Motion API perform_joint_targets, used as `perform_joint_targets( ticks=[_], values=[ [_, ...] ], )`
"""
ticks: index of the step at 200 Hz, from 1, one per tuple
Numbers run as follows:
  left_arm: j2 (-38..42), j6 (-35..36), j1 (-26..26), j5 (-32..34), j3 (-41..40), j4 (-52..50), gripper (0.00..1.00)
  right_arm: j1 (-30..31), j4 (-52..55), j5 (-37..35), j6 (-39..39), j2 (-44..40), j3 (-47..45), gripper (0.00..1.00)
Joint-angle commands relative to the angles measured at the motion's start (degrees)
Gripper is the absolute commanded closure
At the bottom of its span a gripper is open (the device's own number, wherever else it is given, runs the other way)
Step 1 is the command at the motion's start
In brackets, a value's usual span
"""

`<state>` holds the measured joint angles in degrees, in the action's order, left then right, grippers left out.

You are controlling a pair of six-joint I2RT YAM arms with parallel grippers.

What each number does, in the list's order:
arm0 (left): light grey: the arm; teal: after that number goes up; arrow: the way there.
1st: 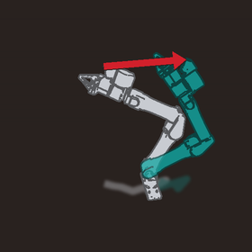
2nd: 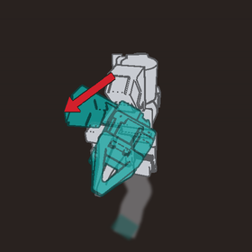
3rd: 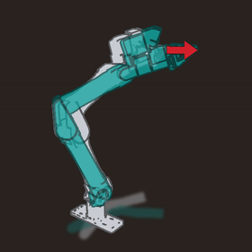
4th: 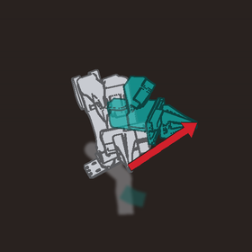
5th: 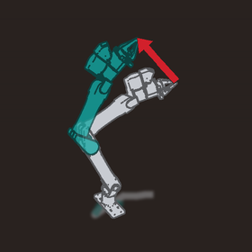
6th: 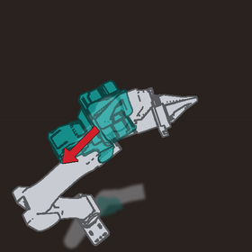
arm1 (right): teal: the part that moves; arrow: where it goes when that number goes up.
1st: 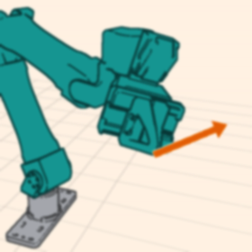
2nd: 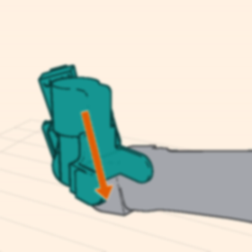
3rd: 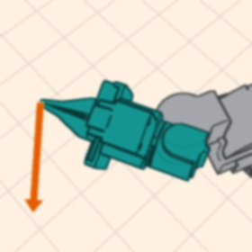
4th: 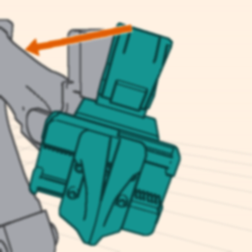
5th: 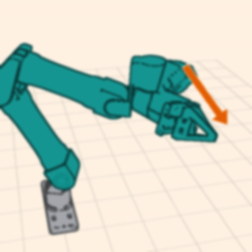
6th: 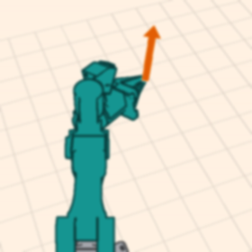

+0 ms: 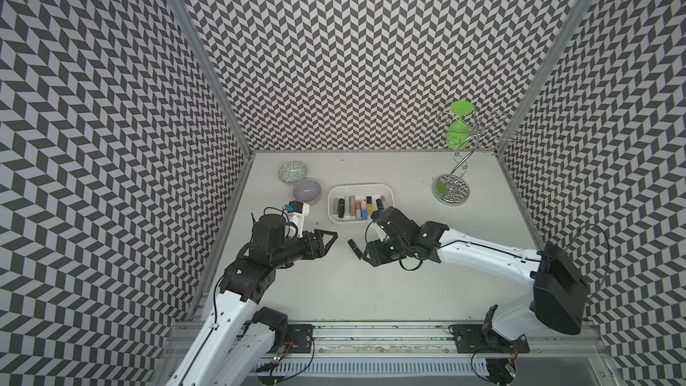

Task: Put the lipstick into the storage box
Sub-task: Pick up the lipstick at the center of the board.

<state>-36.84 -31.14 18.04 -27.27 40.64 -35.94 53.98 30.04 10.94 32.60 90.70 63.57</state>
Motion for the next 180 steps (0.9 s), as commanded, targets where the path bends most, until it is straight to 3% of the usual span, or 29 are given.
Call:
perform_joint_targets(
  ticks=[1, 23, 33, 63, 108, 117, 180],
  values=[
    [3.58, -4.34, -0.29, -0.98, -2.05, -2.94, 0.28, 0.78, 0.18, -3.09, -4.61, 5.94, 5.15, 0.42],
    [6.72, -6.79, -0.33, -2.03, -4.34, -3.02, 0.28, 1.61, 2.67, -5.35, -7.51, 12.12, 10.66, 0.42],
    [7.91, -7.89, -0.29, -1.45, -5.10, -3.16, 0.20, 1.96, 3.68, -6.25, -8.52, 14.45, 12.49, 0.42],
    [10.80, -11.10, -0.29, -0.61, -6.26, -1.96, 0.17, 2.75, 5.92, -9.01, -10.09, 18.79, 15.31, 0.42],
    [11.73, -12.61, -0.29, 0.14, -6.63, -1.50, 0.17, 3.55, 6.42, -11.52, -11.04, 21.23, 15.12, 0.42],
    [12.04, -13.09, -0.29, 0.64, -6.63, -1.66, 0.08, 3.75, 6.36, -11.88, -11.15, 21.66, 15.11, 0.43],
    [13.90, -14.09, -0.30, 1.76, -6.99, -2.59, 0.08, 4.84, 6.18, -13.42, -10.73, 24.63, 16.21, 0.47]
  ],
)
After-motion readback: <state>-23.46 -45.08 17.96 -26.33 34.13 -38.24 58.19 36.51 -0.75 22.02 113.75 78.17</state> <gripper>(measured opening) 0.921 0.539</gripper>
